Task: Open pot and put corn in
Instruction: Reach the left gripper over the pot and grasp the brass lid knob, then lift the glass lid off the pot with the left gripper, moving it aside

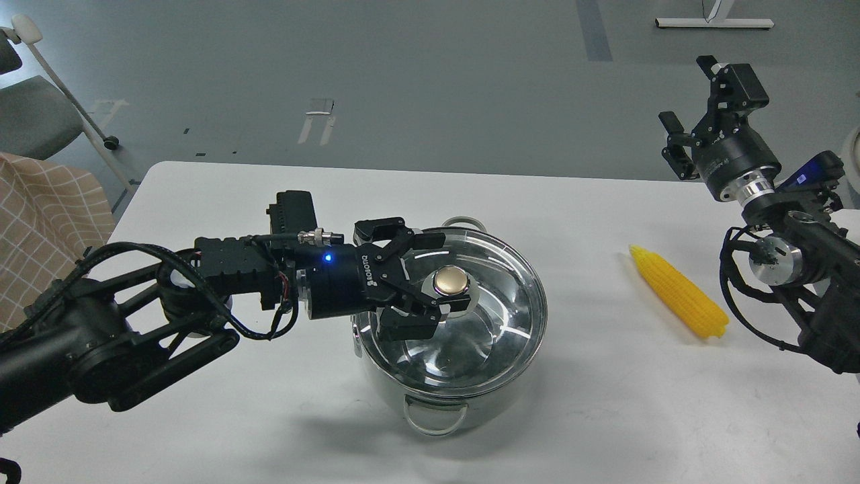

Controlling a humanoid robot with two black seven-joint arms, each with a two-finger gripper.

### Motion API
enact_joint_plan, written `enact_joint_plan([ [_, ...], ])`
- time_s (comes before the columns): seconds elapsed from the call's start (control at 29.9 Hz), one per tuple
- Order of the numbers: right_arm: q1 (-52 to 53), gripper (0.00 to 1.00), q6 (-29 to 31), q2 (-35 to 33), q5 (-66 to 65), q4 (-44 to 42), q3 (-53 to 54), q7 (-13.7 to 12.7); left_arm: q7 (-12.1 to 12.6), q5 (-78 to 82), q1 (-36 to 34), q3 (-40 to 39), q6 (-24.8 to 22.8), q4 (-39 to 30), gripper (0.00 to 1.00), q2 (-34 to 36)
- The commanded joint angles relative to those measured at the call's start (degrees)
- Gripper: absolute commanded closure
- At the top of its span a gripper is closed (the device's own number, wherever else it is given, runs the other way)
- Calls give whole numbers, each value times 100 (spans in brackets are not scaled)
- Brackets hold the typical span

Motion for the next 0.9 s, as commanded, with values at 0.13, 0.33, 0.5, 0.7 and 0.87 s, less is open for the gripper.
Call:
enact_joint_plan([
  [0.13, -21, 0, 0, 0, 0, 0, 9, 0, -1, -1, 92, 58, 51, 10, 4, -3],
  [0.33, -30, 0, 0, 0, 0, 8, 9, 0, -1, -1, 242, 49, 77, 36, 7, -12],
  [0.5, -39, 0, -8, 0, 0, 8, 9, 0, -1, -1, 251, 41, 156, 132, 23, -91],
  [0.7, -39, 0, 0, 0, 0, 0, 9, 0, -1, -1, 242, 32, 165, 159, 61, -222],
  [0.87, -39, 0, -8, 0, 9, 0, 9, 0, -1, -1, 242, 23, 218, 168, 77, -275],
])
